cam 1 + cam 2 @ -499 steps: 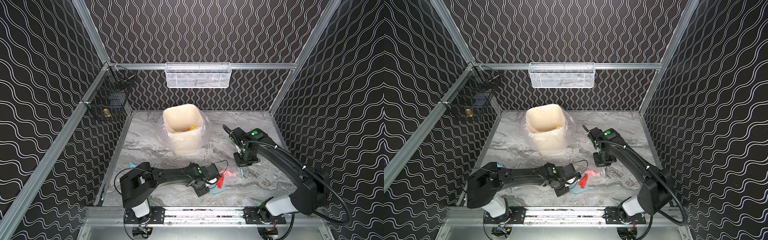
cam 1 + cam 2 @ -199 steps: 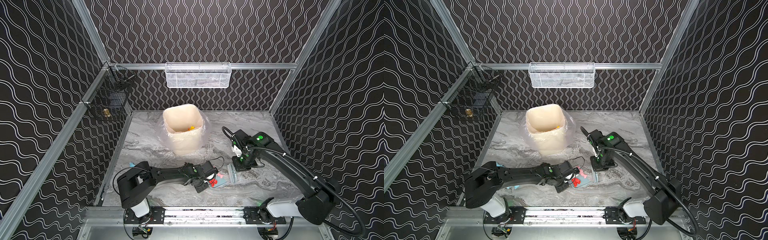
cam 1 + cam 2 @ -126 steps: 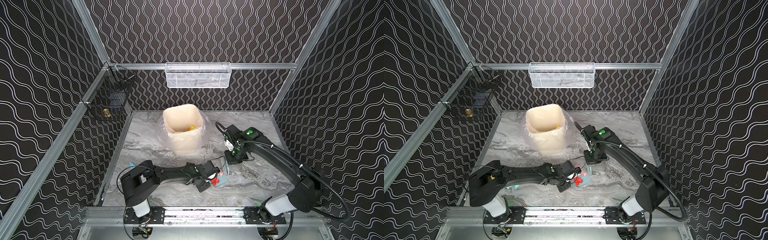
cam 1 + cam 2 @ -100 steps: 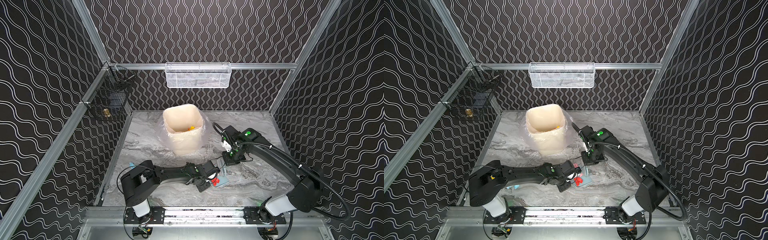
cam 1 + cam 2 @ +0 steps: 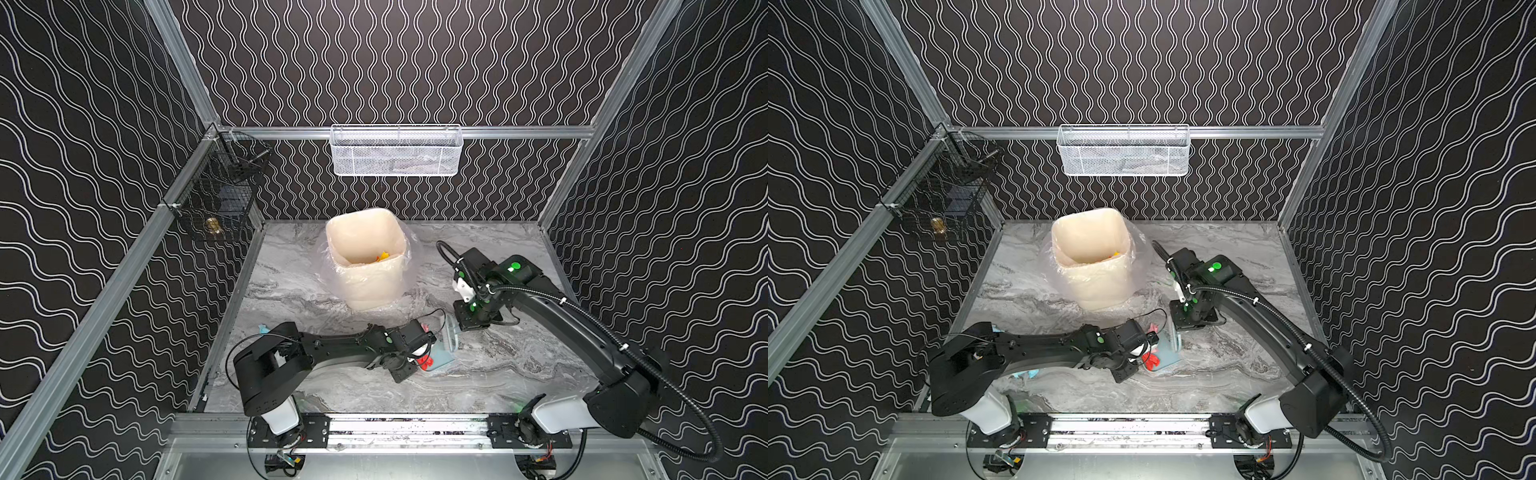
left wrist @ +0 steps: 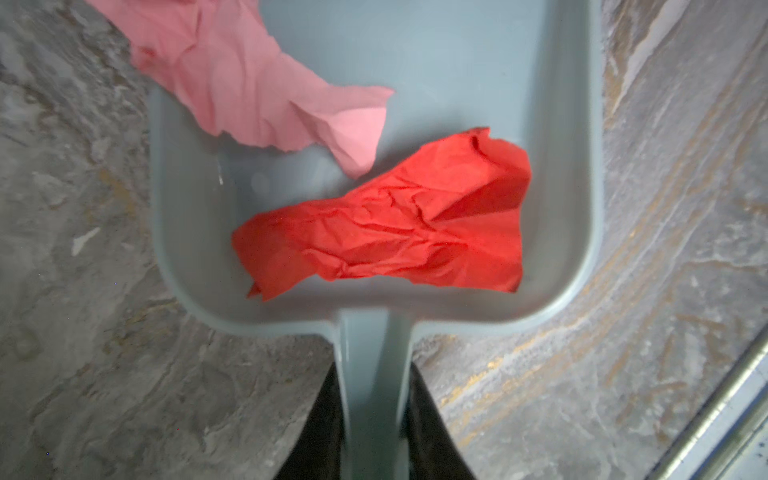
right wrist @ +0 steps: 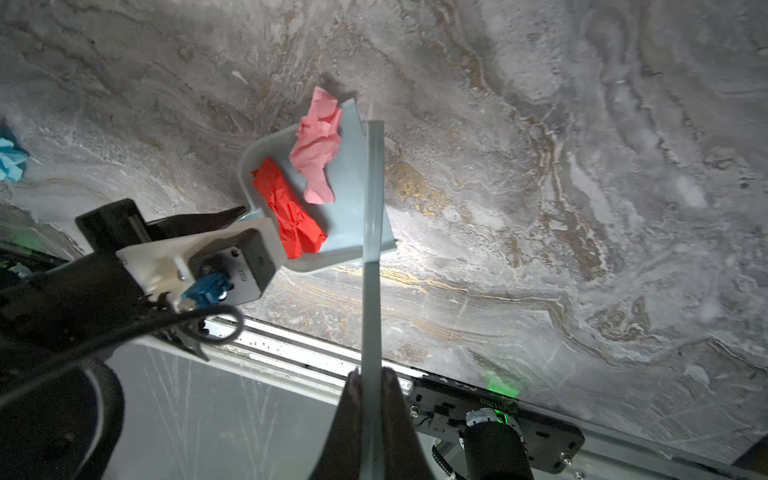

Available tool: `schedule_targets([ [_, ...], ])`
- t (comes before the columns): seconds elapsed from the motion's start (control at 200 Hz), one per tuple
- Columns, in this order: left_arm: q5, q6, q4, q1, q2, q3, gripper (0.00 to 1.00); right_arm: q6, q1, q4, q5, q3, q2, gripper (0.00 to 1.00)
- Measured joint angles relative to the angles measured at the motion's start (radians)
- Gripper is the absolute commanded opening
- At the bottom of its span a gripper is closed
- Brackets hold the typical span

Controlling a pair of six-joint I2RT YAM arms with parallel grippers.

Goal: Sweep away the paper scraps from the table
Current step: 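Sweep the pink scrap fully into the dustpan with the right-held brush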

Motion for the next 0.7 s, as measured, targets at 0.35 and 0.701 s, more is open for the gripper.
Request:
schedule_targets([
  [0.35,-0.041,0.000,-0.001,0.000,-0.116,-0.019,0.00,-0.040,-0.103,-0.020,0.014,0.043,-0.025,0.00],
  [0.701,-0.066,0.002,-0.141,0.000,-0.272,0.103,0.01,-0.089,-0.248,0.003,-0.016,-0.007,-0.080,0.00],
])
